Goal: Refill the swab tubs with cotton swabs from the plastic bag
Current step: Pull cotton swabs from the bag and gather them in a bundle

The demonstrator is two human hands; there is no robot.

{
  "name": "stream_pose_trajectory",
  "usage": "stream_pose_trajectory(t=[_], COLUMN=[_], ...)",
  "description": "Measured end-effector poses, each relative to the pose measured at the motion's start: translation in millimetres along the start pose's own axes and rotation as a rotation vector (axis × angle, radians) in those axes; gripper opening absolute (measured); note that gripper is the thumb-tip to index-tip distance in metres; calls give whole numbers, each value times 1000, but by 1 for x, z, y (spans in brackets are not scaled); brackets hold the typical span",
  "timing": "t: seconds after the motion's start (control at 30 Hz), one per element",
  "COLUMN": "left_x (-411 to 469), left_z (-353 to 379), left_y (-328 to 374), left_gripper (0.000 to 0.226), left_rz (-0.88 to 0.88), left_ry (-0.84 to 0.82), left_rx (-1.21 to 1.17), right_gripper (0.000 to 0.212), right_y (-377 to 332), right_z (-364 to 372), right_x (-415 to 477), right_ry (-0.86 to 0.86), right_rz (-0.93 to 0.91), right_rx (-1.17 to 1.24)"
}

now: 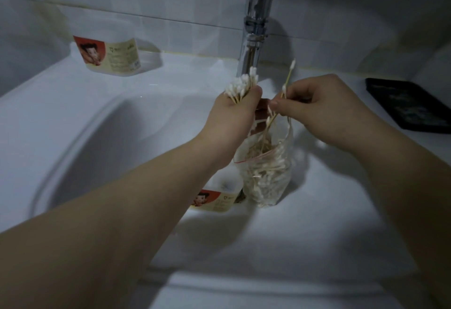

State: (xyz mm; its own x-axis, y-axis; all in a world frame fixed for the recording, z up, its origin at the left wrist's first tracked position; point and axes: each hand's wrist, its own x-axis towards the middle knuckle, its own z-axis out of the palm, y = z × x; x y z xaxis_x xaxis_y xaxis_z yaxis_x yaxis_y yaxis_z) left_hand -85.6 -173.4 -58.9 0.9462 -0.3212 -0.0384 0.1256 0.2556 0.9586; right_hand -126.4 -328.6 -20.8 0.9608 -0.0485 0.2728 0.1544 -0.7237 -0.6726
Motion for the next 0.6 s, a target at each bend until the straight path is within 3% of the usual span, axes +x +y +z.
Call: stream_pose_trajectory(t=[0.33,0.6], left_x=[-7,-11], left_z=[-1,0], left_y=[-1,0], left_gripper=[18,28], left_rz=[74,123], left_ry=[-62,-88], left_rx=[152,274], right_gripper=[20,11], right_y=[2,2], right_z=[-1,2], right_x=[1,2], right_ry=[129,42], right_rz=[22,37], right_rx=[169,307])
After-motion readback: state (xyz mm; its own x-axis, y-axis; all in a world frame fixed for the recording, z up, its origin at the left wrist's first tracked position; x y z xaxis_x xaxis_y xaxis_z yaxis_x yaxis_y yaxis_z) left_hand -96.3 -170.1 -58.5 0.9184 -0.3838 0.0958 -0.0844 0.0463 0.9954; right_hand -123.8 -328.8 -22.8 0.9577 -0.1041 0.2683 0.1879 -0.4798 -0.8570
